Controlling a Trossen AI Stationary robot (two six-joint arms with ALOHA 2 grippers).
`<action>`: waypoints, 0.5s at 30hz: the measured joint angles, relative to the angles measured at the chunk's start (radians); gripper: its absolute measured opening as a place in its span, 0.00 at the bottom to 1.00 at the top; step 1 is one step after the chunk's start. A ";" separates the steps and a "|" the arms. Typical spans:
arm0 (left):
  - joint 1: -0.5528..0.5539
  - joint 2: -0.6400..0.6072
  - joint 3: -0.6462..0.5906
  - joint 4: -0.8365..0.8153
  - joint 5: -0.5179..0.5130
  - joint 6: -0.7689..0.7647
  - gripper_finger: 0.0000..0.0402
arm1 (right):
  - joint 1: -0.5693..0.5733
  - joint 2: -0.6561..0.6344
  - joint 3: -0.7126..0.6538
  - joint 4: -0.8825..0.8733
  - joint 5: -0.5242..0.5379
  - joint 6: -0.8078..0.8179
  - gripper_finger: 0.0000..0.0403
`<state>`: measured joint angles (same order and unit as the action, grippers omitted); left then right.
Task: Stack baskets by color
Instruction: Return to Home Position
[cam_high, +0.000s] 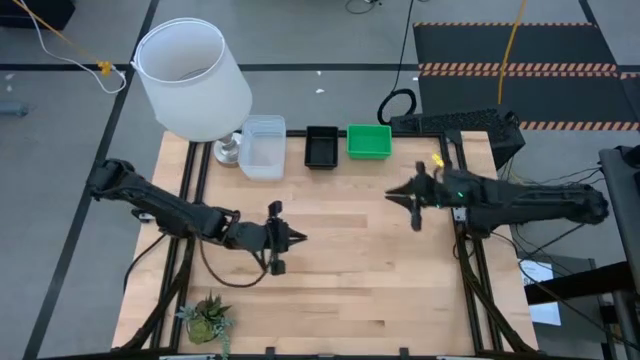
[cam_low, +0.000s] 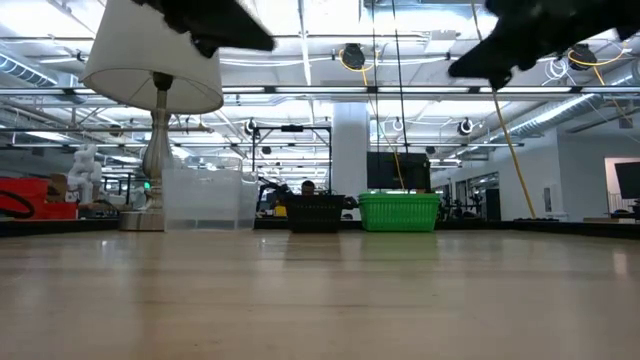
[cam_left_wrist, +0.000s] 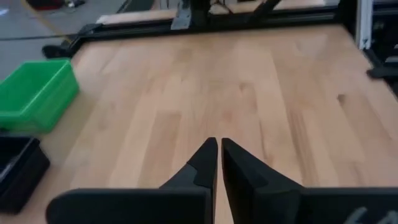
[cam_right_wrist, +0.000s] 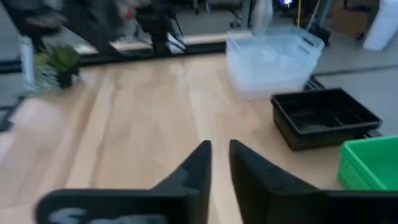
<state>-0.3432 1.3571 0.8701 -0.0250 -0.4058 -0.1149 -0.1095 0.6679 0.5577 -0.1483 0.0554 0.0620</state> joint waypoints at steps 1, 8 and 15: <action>-0.006 -0.022 -0.028 0.009 -0.014 -0.001 0.06 | 0.054 -0.025 -0.011 -0.002 0.045 0.014 0.10; -0.006 -0.128 -0.259 0.304 -0.023 0.016 0.06 | 0.304 -0.125 -0.079 -0.030 0.241 0.006 0.02; 0.009 -0.215 -0.443 0.511 0.001 0.063 0.06 | 0.350 -0.156 -0.198 0.036 0.240 -0.133 0.01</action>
<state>-0.3344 1.1425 0.4276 0.4863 -0.4050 -0.0516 0.2405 0.5115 0.3595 -0.1122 0.2956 -0.0710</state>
